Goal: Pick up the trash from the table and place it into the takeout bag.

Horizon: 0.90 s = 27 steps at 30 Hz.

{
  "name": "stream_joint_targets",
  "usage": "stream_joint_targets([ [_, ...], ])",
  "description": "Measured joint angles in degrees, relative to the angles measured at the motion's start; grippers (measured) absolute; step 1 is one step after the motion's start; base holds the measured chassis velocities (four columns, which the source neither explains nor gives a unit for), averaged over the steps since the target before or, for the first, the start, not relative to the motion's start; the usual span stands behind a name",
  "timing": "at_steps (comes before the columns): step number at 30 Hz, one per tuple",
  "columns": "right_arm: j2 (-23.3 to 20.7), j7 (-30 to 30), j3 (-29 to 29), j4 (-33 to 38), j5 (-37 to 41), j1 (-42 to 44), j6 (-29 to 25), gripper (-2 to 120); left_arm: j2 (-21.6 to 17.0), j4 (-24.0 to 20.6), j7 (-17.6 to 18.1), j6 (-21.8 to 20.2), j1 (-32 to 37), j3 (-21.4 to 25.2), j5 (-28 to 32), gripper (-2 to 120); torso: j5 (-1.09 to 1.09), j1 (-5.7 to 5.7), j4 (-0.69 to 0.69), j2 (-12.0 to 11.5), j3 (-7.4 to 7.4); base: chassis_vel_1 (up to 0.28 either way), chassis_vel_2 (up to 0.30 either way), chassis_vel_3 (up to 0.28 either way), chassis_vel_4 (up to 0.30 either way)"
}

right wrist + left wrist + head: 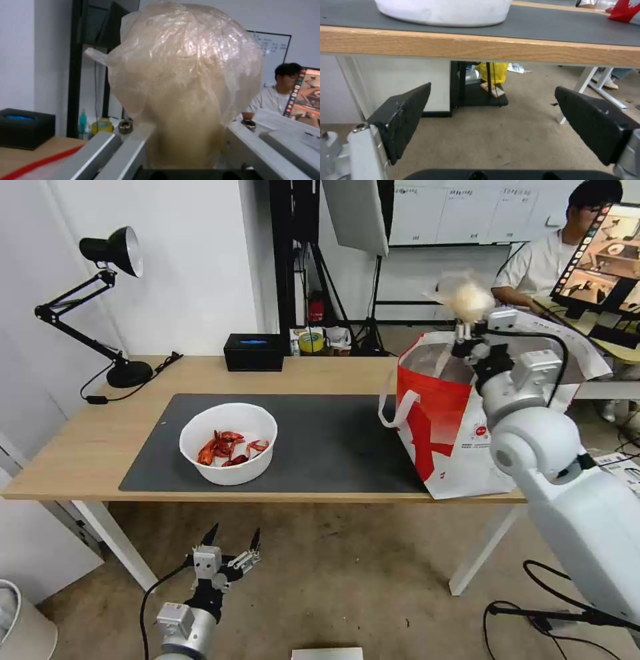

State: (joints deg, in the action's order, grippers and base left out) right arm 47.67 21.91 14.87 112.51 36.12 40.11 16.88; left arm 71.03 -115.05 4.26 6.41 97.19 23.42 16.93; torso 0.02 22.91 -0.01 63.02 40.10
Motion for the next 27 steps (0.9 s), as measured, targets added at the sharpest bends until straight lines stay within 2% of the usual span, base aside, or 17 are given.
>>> stream_joint_targets([
  [2, -0.55, 0.32, 0.94, -0.26, -0.09, 0.88, 0.3, 16, 0.22, -0.16, 0.0, 0.06, 0.17, -0.42, -0.38, 100, -0.01, 0.0, 0.0, 0.0, 0.0, 0.0, 0.0, 0.0, 0.0],
  [3, -0.55, 0.32, 0.94, -0.26, -0.09, 0.88, 0.3, 16, 0.22, -0.16, 0.0, 0.06, 0.17, -0.42, -0.38, 100, -0.01, 0.0, 0.0, 0.0, 0.0, 0.0, 0.0, 0.0, 0.0],
  [6, -1.25, 0.39, 2.8, 0.28, -0.26, 2.66, 1.23, 31, 0.54, -0.25, 0.0, 0.12, 0.34, -0.79, -0.92, 100, -0.01, 0.0, 0.01, 0.0, 0.0, 0.0, 0.0, 0.0, 0.0],
  [7, -1.25, 0.39, 2.8, 0.28, -0.26, 2.66, 1.23, 31, 0.54, -0.25, 0.0, 0.12, 0.34, -0.79, -0.92, 100, -0.01, 0.0, 0.01, 0.0, 0.0, 0.0, 0.0, 0.0, 0.0],
  [10, -1.9, -0.03, 4.83, 1.27, -0.28, 5.09, 1.81, 44, 0.76, -0.16, 0.0, 0.27, 0.36, -0.79, -1.24, 100, -0.01, 0.0, 0.0, 0.0, 0.0, 0.0, 0.0, 0.0, 0.0],
  [11, -1.9, -0.03, 4.83, 1.27, -0.28, 5.09, 1.81, 44, 0.76, -0.16, 0.0, 0.27, 0.36, -0.79, -1.24, 100, -0.01, 0.0, 0.0, 0.0, 0.0, 0.0, 0.0, 0.0, 0.0],
  [13, -2.14, -0.11, 5.67, 1.53, -0.28, 6.19, 1.96, 55, 0.76, -0.12, 0.0, 0.33, 0.35, -0.86, -1.25, 100, -0.01, 0.0, 0.0, 0.0, 0.0, 0.0, 0.0, 0.0, 0.0],
  [15, -2.16, -0.11, 5.96, 1.65, -0.28, 6.49, 2.01, 56, 0.76, -0.11, -0.01, 0.33, 0.3, -0.93, -1.25, 100, -0.01, 0.0, 0.0, 0.0, 0.0, 0.0, 0.0, 0.0, 0.0],
  [17, -2.17, -0.1, 6.23, 2.15, -0.29, 6.72, 2.2, 69, 0.77, -0.03, -0.01, 0.34, 0.16, -1.02, -1.25, 100, -0.02, 0.0, 0.0, 0.0, 0.0, 0.0, 0.0, 0.0, 0.0],
  [19, -2.18, -0.08, 6.27, 2.31, -0.3, 6.72, 2.3, 73, 0.78, -0.01, -0.01, 0.34, 0.15, -1.04, -1.25, 100, -0.02, 0.0, 0.01, 0.0, 0.0, 0.0, 0.0, 0.0, 0.0],
  [22, -2.18, -0.01, 6.35, 2.52, -0.3, 6.7, 2.57, 88, 0.77, -0.02, -0.02, 0.36, 0.34, -0.95, -1.25, 100, -0.02, 0.0, 0.01, 0.0, 0.0, 0.0, 0.0, 0.0, 0.0],
  [27, -2.24, 0.0, 6.42, 2.64, -0.31, 6.7, 2.66, 99, 0.56, -0.21, -0.03, 0.4, 0.45, -0.55, -1.17, 100, -0.02, 0.0, 0.01, 0.0, 0.0, 0.0, 0.0, 0.0, 0.0],
])
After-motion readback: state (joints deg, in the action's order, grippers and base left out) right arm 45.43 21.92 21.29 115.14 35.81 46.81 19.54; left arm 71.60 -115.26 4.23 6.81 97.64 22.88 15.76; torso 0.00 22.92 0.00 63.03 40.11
